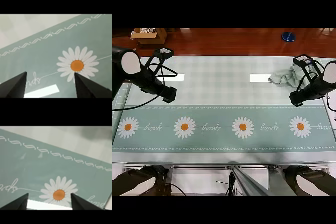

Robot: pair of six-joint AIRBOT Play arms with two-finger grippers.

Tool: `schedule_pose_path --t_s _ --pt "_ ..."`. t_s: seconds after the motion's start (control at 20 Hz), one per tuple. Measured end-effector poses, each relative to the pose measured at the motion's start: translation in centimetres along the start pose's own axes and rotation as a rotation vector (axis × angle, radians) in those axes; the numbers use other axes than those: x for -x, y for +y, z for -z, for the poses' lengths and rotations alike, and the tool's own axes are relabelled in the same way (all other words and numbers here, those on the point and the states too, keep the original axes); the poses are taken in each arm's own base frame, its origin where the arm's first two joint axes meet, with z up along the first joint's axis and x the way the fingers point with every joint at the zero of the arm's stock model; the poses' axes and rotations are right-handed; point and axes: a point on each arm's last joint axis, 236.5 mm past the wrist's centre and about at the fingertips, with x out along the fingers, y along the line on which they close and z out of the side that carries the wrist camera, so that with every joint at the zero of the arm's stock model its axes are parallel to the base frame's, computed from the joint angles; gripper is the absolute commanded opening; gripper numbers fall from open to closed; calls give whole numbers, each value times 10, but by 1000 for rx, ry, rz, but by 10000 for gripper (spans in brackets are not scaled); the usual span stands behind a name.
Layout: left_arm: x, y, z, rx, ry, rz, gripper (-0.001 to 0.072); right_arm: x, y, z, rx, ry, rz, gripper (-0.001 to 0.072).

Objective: Fold the shirts.

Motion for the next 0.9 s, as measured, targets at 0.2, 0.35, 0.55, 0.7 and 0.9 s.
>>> schedule_pose_path --t_s 0.2,0.35,0.55,0.7,0.9 --pt "-6 -1 -6 -12 -7 5 720 1 -5 -21 1 -87 20 588" --pt "-14 -8 -9 -13 1 36 720 4 -10 -42 3 -180 42 588" --pt "-26 -26 -13 -5 15 114 720 9 -9 -65 -2 -279 39 588" --pt "-36 -34 -18 1 20 144 720 15 1 -83 -24 -357 -7 588" --pt "-42 -37 -24 6 13 158 720 27 17 -109 -73 -476 -91 587"
